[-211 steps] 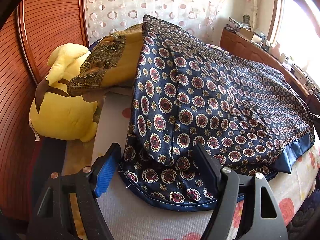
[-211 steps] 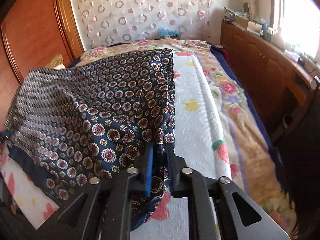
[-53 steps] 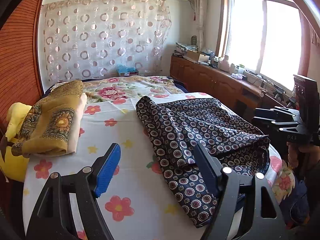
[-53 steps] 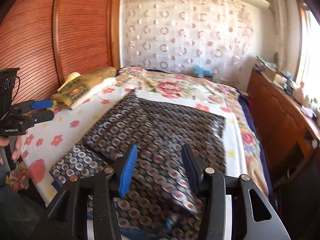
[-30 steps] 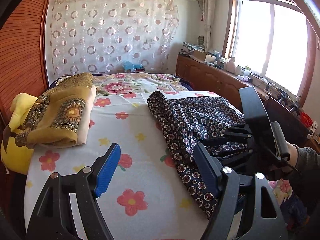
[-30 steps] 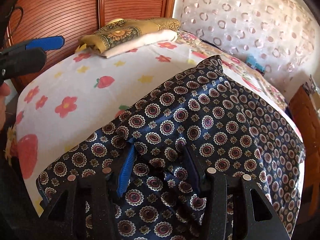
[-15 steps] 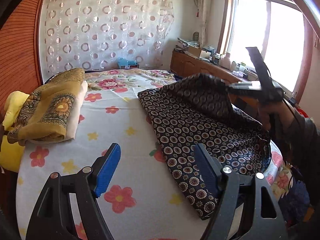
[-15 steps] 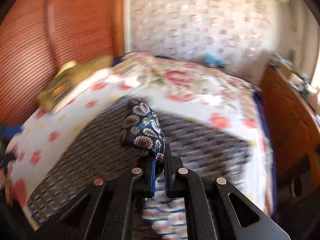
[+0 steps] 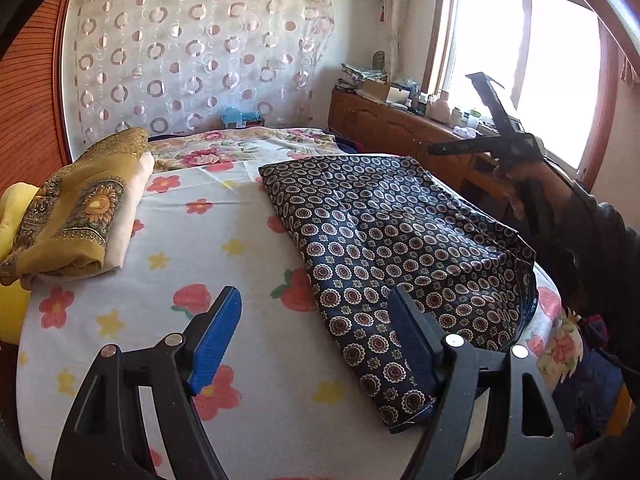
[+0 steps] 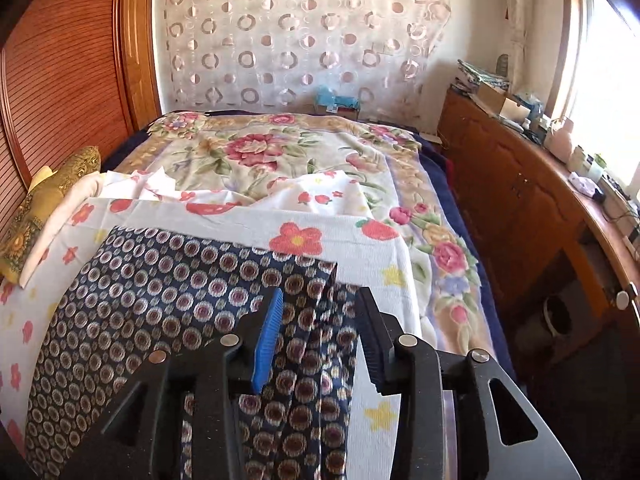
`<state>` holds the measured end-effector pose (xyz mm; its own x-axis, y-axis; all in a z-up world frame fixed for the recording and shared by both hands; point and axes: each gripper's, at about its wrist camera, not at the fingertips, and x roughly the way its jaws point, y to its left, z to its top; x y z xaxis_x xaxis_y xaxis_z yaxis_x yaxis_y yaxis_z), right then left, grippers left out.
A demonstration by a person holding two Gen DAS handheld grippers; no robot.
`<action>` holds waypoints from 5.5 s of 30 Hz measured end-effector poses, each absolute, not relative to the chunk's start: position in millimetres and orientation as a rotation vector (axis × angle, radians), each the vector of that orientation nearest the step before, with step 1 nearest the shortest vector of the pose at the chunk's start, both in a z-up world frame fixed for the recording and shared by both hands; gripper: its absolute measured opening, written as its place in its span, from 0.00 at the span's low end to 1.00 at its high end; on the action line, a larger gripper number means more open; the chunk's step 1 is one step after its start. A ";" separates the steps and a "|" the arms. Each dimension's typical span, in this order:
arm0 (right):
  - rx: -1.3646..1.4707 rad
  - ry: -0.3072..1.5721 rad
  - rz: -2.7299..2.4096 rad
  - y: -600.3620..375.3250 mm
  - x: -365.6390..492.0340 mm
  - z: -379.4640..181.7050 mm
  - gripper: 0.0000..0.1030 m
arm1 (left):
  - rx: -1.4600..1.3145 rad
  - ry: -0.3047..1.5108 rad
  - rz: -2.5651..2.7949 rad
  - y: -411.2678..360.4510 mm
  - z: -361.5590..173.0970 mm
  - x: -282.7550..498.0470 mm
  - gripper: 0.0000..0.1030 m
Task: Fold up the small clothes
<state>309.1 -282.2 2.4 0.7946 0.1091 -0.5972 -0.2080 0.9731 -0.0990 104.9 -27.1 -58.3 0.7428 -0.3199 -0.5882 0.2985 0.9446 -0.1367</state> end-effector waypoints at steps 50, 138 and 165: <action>-0.091 0.658 0.185 -364.5 94.1 -64.1 0.49 | 0.054 0.819 -0.407 -72.0 -87.8 109.6 0.64; -0.105 0.658 0.269 -340.9 286.7 -0.7 0.50 | -0.063 0.816 -0.393 -45.9 -52.1 322.0 0.74; -0.045 0.731 0.392 -348.5 309.9 -10.1 0.52 | -0.084 0.915 -0.434 -56.3 -88.5 374.8 0.29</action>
<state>309.9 -348.5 -10.1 0.6754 0.3332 -0.6579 -0.3643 0.9264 0.0953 374.8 -56.3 -88.5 0.5300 -0.3981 -0.7487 0.3277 0.9105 -0.2521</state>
